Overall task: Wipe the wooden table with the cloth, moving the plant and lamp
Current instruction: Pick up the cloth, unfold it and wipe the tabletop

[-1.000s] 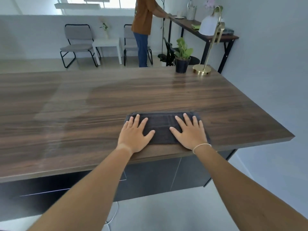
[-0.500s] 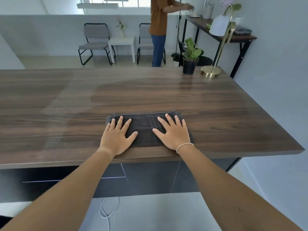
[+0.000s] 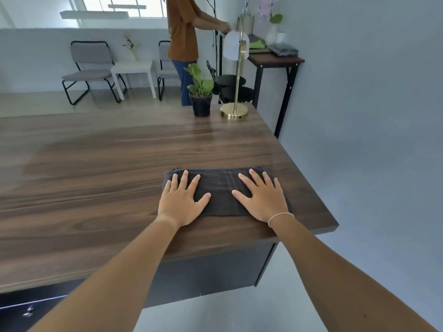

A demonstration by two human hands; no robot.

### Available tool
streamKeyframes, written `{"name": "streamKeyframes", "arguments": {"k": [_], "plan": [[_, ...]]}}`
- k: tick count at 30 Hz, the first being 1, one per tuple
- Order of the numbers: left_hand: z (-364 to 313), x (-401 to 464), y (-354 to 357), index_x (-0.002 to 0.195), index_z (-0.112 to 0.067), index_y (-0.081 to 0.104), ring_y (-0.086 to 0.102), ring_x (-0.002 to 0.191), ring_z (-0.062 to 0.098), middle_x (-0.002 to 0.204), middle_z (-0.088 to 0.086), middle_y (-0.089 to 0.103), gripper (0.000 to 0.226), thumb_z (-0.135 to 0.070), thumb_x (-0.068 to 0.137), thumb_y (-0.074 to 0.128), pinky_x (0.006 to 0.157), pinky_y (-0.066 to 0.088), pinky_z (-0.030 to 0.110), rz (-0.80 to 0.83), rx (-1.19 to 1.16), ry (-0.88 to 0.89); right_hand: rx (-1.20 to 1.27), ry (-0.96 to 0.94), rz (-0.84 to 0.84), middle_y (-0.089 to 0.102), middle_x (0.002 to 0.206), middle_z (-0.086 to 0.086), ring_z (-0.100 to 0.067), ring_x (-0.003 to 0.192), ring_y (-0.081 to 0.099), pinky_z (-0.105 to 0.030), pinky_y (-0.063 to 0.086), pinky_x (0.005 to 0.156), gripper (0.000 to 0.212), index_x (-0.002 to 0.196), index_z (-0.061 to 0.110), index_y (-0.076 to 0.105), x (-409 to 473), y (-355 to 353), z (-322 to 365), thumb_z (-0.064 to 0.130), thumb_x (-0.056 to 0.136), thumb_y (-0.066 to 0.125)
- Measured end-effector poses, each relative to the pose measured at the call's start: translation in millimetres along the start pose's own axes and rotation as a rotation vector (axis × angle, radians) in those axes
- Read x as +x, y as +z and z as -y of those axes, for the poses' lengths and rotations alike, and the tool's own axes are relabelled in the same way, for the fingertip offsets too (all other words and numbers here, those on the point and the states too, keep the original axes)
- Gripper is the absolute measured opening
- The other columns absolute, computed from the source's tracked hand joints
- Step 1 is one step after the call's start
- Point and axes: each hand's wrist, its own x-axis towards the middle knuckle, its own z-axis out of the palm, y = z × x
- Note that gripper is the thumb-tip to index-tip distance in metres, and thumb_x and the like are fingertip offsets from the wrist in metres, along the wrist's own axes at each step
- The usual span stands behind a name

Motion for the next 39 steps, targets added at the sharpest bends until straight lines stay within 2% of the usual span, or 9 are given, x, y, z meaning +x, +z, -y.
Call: {"name": "streamKeyframes", "arguments": {"k": [14,30,39], "plan": [[-7,77,0,0.15,-0.032,0.008,0.0,0.148,0.027,0.161,0.004,0.002,0.069,-0.063,0.09,0.02,0.12,0.001,0.039,-0.01,-0.03,-0.029,-0.023,-0.021,0.019,0.006,0.161,0.007,-0.025,0.148,0.001,-0.046,0.0,0.118,0.065,0.147,0.042,0.015,93,-6,-26,0.069,0.088,0.02],[21,234,-7,0.15,-0.032,0.008,-0.002,0.148,0.029,0.161,0.004,0.001,0.069,-0.065,0.089,0.018,0.12,0.0,0.04,-0.001,-0.054,0.115,-0.093,0.109,0.001,0.006,0.16,0.008,-0.024,0.148,0.003,-0.046,0.003,0.119,0.064,0.147,0.042,0.012,229,-10,-30,0.068,0.089,0.018],[23,254,-6,0.15,-0.032,0.009,0.0,0.148,0.03,0.161,0.005,0.002,0.07,-0.065,0.089,0.017,0.12,0.001,0.041,-0.003,-0.036,0.12,-0.107,0.106,0.009,0.006,0.161,0.007,-0.025,0.148,0.003,-0.046,0.002,0.119,0.065,0.147,0.042,0.011,257,-9,-35,0.069,0.088,0.017]]}}
